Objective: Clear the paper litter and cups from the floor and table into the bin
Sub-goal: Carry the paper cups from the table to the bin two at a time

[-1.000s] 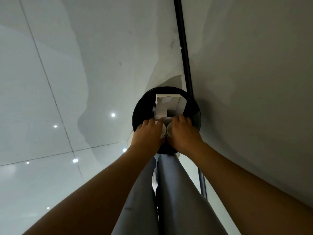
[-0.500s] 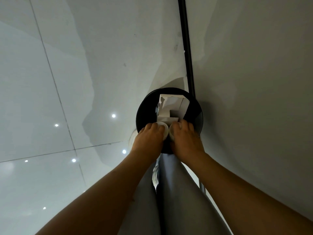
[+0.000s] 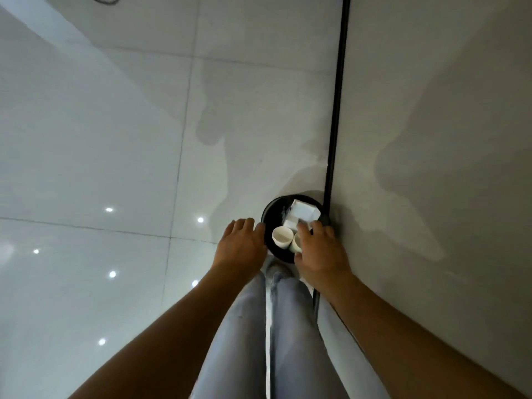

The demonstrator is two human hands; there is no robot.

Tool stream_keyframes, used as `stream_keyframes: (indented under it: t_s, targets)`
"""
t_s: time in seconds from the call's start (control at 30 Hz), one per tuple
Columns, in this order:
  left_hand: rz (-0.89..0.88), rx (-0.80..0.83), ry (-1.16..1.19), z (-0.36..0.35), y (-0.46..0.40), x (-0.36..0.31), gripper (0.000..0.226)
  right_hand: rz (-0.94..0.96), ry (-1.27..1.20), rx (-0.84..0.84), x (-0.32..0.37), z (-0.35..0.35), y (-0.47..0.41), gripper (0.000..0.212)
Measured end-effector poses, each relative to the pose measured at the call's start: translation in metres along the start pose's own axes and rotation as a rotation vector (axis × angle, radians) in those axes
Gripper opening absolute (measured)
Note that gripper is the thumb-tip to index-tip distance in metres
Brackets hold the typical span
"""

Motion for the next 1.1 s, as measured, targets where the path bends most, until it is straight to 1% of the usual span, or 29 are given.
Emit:
stream_keyframes:
  t_s: [0.07,0.2,0.33,0.43,0.53,0.67,0.77,0.83,0.97,1.1]
  targets:
    - [0.079,-0.061,0.036,0.038,0.042,0.011,0.045,0.094,0.092,-0.018,0.034,0.033,0.026,0.061]
    - [0.229,-0.116,0.06,0.079,0.13,0.036,0.043,0.252,0.214,-0.022,0.106,0.078,0.081,0.058]
    - [0.399,-0.196,0.131,0.101,0.224,0.066,0.044,0.449,0.324,-0.032,0.187,0.094,0.14,0.057]
    - [0.518,-0.271,0.209,0.101,0.294,0.09,0.044,0.597,0.42,-0.039,0.245,0.091,0.185,0.059]
    - [0.652,-0.325,0.292,0.079,0.372,0.121,0.043,0.736,0.501,0.001,0.308,0.069,0.234,0.06]
    - [0.823,-0.359,0.395,0.036,0.469,0.167,0.043,0.855,0.604,0.078,0.383,0.023,0.292,0.059]
    - [0.952,-0.402,0.471,-0.005,0.554,0.206,0.042,0.956,0.7,0.115,0.447,-0.026,0.346,0.058]
    - [1.018,-0.413,0.519,-0.028,0.597,0.223,0.043,0.992,0.738,0.134,0.479,-0.053,0.375,0.057]
    - [1.187,-0.449,0.602,-0.092,0.719,0.266,0.043,1.173,0.814,0.142,0.566,-0.135,0.464,0.056]
    - [1.336,-0.458,0.705,-0.15,0.822,0.292,0.043,1.345,0.879,0.163,0.629,-0.198,0.544,0.055]
Point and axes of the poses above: each hand's wrist, its own y-axis away from the middle knuckle, its own z-axis out of the back of the hand, x = y × z, the point moved 9 cm from there along -y, towards the middle knuckle, and after that the axes turned 5 degrees about -x, right-handed, at the moved point
